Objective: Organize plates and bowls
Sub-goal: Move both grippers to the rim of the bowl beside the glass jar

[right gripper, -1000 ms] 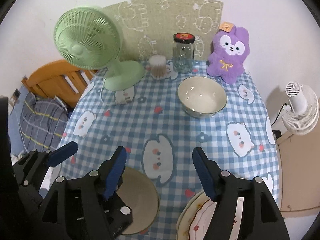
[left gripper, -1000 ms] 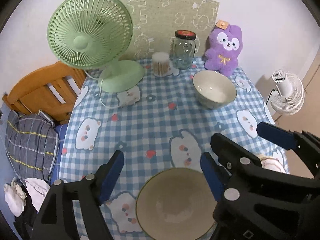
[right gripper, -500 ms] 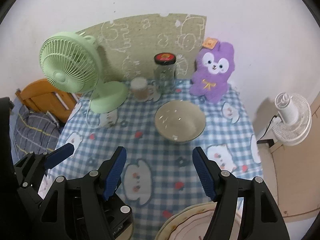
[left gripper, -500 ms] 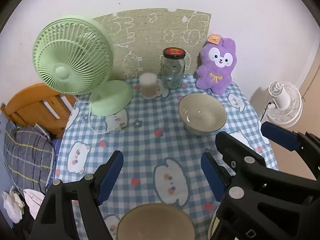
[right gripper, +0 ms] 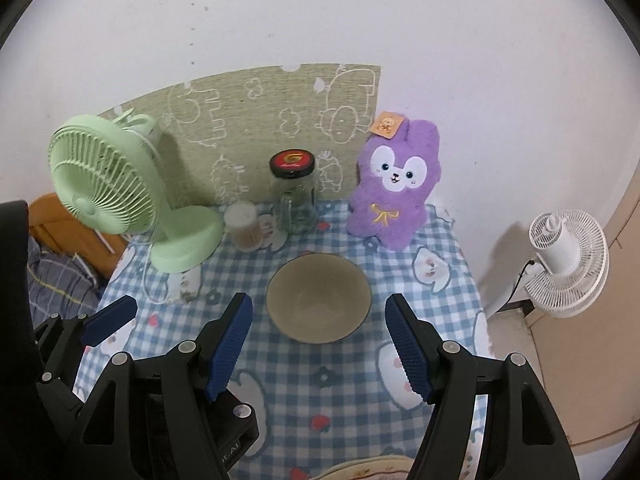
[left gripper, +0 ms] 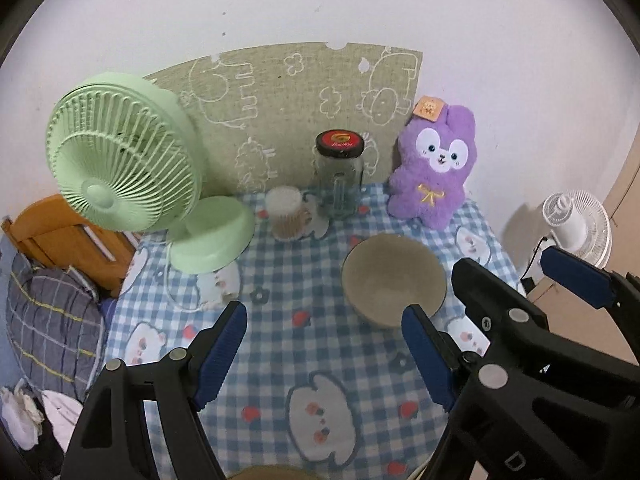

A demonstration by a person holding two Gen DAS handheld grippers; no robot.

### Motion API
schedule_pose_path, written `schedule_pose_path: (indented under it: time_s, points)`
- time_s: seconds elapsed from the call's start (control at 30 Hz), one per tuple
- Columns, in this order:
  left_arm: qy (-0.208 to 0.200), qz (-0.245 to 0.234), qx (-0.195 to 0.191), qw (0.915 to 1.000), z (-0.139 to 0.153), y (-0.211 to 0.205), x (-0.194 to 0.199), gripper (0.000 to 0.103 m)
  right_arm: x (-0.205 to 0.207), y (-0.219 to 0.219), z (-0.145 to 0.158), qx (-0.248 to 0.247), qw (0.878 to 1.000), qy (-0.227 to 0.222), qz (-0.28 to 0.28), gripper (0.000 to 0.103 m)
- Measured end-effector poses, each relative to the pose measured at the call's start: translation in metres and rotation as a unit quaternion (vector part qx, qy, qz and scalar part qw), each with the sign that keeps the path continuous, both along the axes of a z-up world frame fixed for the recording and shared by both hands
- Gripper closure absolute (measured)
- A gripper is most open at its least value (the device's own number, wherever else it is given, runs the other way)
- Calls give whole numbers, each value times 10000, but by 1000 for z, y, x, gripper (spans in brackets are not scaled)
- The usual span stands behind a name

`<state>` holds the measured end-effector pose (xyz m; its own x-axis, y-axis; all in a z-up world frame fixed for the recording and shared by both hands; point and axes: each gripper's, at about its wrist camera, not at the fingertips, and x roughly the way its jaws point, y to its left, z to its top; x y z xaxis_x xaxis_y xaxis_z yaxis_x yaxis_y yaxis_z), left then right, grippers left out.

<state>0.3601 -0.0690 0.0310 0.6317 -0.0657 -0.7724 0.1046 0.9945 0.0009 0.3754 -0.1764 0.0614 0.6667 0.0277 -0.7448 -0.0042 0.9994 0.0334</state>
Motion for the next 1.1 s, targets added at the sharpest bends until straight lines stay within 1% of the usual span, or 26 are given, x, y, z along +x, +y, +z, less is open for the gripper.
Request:
schedule_pose_path:
  time_s: [0.13,0.33,0.47,0.77,0.9,0.97,1.1]
  points:
    - [-8,20,25,10000,-6,-7,15,21,11,-7,-4,-96,9999,-41,-95,31]
    - [3,71,11,10000,-15,-13,32,21,30,-16,-13,-86,9999,-42,-134,31]
    - [-2,81,76,9999,-21,-19,43,21,41,-21,-21,-131,9998,-31,-113,31]
    - [106,92,194,9997,-45,-26,68,21,66,-29,-49,-70,9998,189,-96,31]
    - [267,84,218,9994,-58,-28,79,21,76,-33,-64,16,9994,332,-117,31]
    - [387,96,237,9989,-67,-29,85,21,81,-34,-69,-9,9993,341,-129,31]
    - [490,144,239,9984,-79,-27,90,21,88,-37,-82,-58,9992,387,-108,31]
